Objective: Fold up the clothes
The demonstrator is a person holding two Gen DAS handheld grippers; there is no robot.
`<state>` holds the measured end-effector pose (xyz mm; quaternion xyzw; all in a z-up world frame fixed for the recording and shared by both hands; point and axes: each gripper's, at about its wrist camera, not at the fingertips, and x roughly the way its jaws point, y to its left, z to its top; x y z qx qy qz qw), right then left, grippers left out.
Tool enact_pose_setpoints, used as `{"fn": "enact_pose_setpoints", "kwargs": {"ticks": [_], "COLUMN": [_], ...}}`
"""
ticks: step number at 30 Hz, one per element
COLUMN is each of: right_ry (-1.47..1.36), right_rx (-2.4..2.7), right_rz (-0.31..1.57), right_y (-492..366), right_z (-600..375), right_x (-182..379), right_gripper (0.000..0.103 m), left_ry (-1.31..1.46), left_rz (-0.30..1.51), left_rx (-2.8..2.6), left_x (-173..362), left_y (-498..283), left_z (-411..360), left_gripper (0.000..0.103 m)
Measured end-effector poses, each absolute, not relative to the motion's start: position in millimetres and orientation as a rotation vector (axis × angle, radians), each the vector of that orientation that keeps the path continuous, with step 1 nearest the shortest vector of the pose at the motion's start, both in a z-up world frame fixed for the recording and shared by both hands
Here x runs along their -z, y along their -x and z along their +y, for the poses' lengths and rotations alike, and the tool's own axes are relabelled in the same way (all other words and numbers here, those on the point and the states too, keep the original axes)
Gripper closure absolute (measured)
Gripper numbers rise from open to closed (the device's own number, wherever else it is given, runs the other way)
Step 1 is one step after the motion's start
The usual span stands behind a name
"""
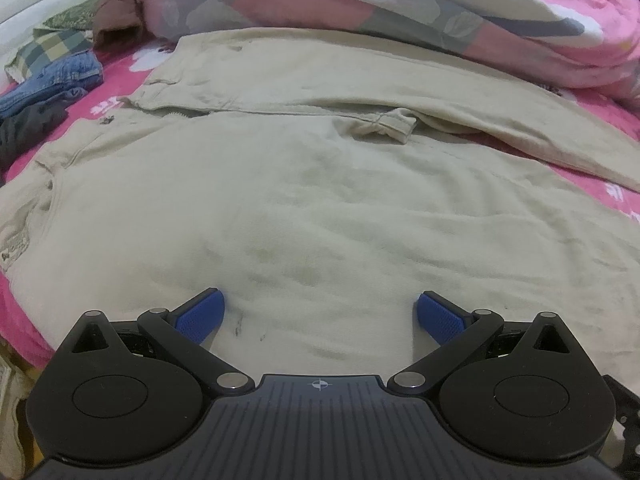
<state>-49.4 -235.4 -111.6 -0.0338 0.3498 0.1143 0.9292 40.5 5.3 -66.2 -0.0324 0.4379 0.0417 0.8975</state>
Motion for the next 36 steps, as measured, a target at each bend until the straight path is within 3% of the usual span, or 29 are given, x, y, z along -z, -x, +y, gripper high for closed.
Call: {"fn": "enact_pose_setpoints", "kwargs": {"ticks": [15,19,24,30,33,36], "right_ry": [0.047,-0.087,-0.275,-0.21,-0.252,-0.304], "right_rx": [-0.332,-0.475,-0.581,-0.603,-0.57,-0.553], "right_rz": [0.693,0.588,0.408,0.457,0.611,0.615], "right_y": [46,32,-53,-149,-168,-162], "right_z": [-248,-272,-292,-263,-262,-271], "right_x": [101,64,46,85,106,115], "right_gripper": [0.0,0.0,0.0,0.0,0.0,0.0], "left_ry": [0.055,0.068,0.079,0.023,-0.005,0.02], "left_rz": [0.9,0.89,0.789,0.653,0.643,0.645], "left_rx": [-0.088,-0.093,-0.105,-0.096,-0.077,-0.06], "left_x": [65,62,48,57,77,84], "left_y": [-43,-44,-46,-88,-120,-130], "left_z": [4,4,1,-8,-9,-5], "left_gripper": [0.0,0.0,0.0,0.0,0.0,0.0]}}
